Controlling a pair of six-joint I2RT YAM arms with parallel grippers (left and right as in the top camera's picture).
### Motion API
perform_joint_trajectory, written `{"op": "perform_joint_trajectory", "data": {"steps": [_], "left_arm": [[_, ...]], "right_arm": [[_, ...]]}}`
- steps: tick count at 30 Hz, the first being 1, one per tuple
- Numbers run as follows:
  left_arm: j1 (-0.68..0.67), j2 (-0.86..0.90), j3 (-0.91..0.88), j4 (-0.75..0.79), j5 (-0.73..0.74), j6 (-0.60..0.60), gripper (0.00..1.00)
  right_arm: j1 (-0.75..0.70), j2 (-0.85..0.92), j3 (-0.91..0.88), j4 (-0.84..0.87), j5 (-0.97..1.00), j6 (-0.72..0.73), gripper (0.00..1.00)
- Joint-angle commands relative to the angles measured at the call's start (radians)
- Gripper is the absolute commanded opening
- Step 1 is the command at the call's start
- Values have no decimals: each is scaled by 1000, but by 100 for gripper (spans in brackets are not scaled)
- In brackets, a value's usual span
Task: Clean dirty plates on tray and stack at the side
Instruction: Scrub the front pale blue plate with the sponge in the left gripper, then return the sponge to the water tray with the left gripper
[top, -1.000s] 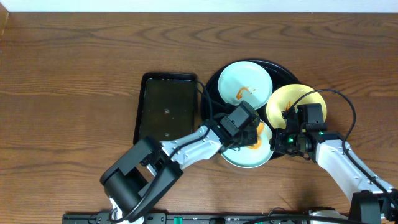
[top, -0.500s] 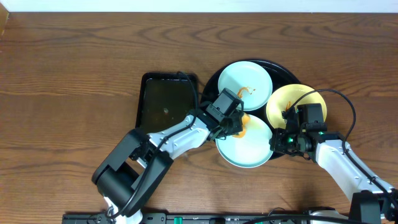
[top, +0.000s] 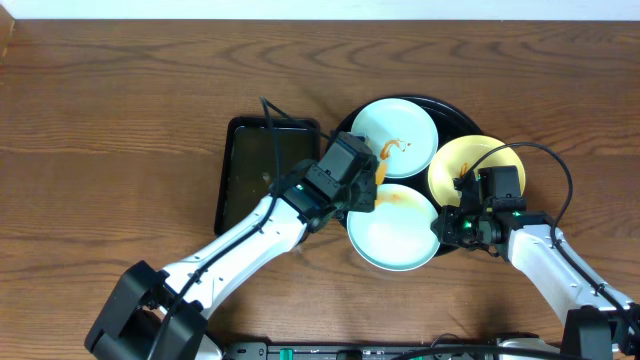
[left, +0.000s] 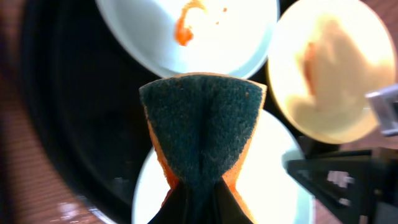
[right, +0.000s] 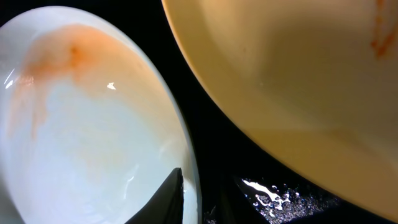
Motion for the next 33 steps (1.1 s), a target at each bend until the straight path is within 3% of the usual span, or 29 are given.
{"op": "perform_joint_trajectory", "data": {"steps": [1,15,26,33], "left_arm": [[50,-3,-2,-27,-97,56,8],[364,13,-3,-101,-192,100,8],[386,141,-10,-145,-189,100,8],[382,186,-10,-119,-26,100,8]], "right_arm": [[10,6,17,3,-31,-9,16],[10,6,17,10,-32,-9,10],[10,6,17,10,-43,-9,12],[10,6,17,10,-43,-8,12]]}}
